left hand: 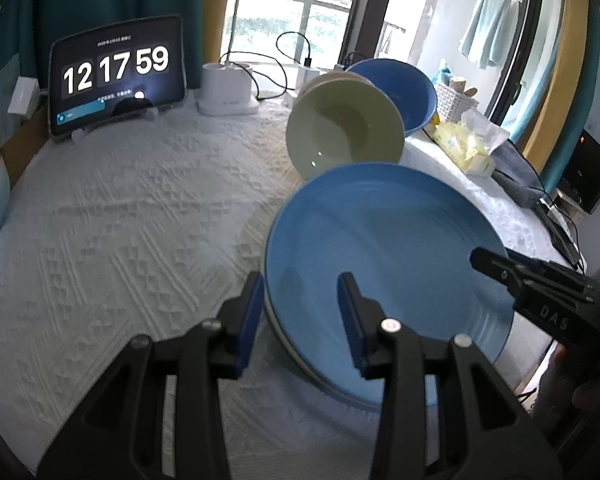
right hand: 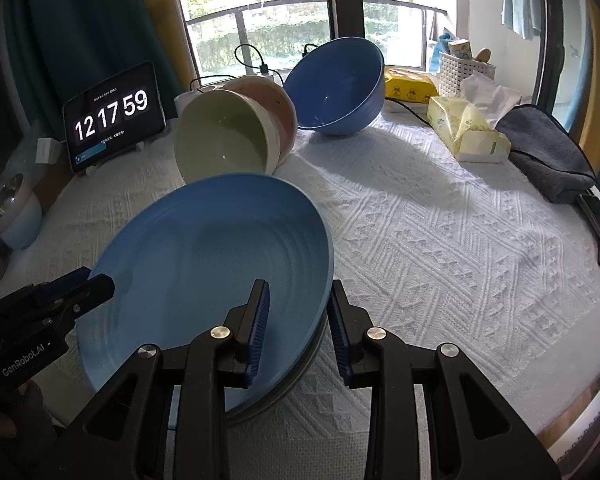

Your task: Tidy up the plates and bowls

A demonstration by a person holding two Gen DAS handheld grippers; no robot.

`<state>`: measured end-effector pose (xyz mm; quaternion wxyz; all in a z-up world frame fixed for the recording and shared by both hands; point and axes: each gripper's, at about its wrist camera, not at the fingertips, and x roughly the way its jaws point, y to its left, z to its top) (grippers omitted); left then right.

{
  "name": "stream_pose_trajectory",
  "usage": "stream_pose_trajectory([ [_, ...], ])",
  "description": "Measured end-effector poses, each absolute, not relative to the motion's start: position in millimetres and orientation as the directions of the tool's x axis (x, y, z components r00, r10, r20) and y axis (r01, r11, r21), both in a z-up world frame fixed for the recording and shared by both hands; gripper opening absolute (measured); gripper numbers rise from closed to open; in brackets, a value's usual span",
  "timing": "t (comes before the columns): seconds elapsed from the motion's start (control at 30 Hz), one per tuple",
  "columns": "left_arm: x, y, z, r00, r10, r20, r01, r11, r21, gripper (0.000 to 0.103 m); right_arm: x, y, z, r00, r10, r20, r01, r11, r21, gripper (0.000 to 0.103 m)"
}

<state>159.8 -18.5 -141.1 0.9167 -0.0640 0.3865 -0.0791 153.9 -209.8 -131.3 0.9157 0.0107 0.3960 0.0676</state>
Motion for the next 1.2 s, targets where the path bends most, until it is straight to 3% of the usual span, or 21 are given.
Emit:
stream_pose_trajectory([
  [1.07, 211, -26, -153, 0.666, -0.145, -0.732, 0.077, 0.989, -0.125, 0.04, 186, -231, -144, 0.661, 0.128, -0.739, -0.071, 0.992, 0.108, 0.032],
  [1.2, 217, -27, -164, 0.631, -0.143, -0.763, 0.069, 0.989, -0.128, 0.04, 188, -234, -147, 0.658, 0.142, -0.739, -0.071, 0.989, 0.127, 0.039],
])
